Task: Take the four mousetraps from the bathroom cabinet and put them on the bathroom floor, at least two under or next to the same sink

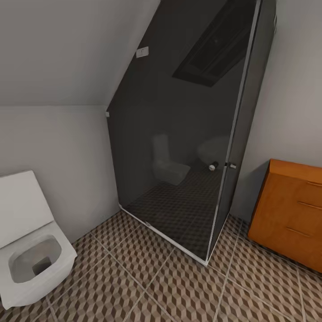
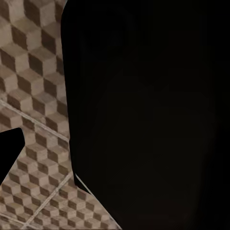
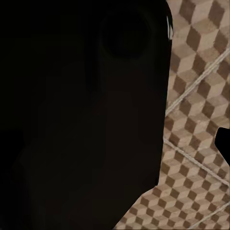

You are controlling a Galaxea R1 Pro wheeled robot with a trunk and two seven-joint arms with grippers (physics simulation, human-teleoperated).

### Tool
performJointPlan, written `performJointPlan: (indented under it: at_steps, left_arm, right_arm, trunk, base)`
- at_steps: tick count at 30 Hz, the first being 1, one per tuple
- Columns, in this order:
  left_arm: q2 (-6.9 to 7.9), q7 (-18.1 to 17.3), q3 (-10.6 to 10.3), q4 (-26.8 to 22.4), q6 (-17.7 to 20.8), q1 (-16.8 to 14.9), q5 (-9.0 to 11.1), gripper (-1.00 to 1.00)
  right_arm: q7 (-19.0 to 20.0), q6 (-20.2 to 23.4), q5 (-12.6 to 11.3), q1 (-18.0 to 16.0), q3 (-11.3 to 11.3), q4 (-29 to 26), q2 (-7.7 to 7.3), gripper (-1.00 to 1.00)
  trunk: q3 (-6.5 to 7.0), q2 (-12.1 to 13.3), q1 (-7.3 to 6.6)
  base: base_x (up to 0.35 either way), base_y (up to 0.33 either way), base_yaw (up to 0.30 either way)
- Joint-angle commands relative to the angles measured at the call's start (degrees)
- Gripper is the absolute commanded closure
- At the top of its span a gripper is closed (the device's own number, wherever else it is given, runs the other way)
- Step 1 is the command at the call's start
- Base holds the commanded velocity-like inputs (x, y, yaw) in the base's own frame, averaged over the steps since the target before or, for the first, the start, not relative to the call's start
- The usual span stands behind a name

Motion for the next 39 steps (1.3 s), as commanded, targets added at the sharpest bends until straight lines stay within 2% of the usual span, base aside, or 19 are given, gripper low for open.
performJointPlan:
  at_steps: [1, 6, 13, 32, 39]
  left_arm:
    - [-0.26, -0.26, 0.33, -0.33, -0.33, -0.17, 0.33, -1.00]
    - [-0.14, -0.25, 0.70, -1.64, -0.61, -0.14, 0.44, -1.00]
    - [0.06, -0.23, 0.76, -1.55, -0.63, -0.09, 0.50, -1.00]
    - [0.09, -0.24, 0.79, -1.67, -0.63, -0.08, 0.47, -1.00]
    - [0.09, -0.23, 0.79, -1.67, -0.63, -0.08, 0.46, -1.00]
  right_arm:
    - [-0.33, -0.33, 0.00, 0.27, -0.09, 0.09, -0.33, -1.00]
    - [-0.46, -1.85, 0.28, 0.18, 0.10, 0.08, -0.26, -1.00]
    - [0.09, -0.44, 0.79, -0.05, 0.39, 0.05, -0.21, -1.00]
    - [-0.04, -0.26, 0.79, -0.09, 0.39, 0.02, -0.13, -1.00]
    - [-0.08, -0.26, 0.63, -0.09, 0.25, 0.07, -0.12, -1.00]
  trunk:
    - [-0.03, -0.03, 0.00]
    - [-0.03, -0.03, 0.00]
    - [-0.03, -0.03, 0.00]
    - [-0.03, -0.03, 0.00]
    - [0.10, -0.03, 0.00]
  base:
    - [0.000, 0.000, 0.000]
    - [0.000, 0.000, 0.000]
    - [0.000, 0.000, 0.000]
    - [0.000, 0.000, -0.001]
    - [0.000, 0.000, -0.126]
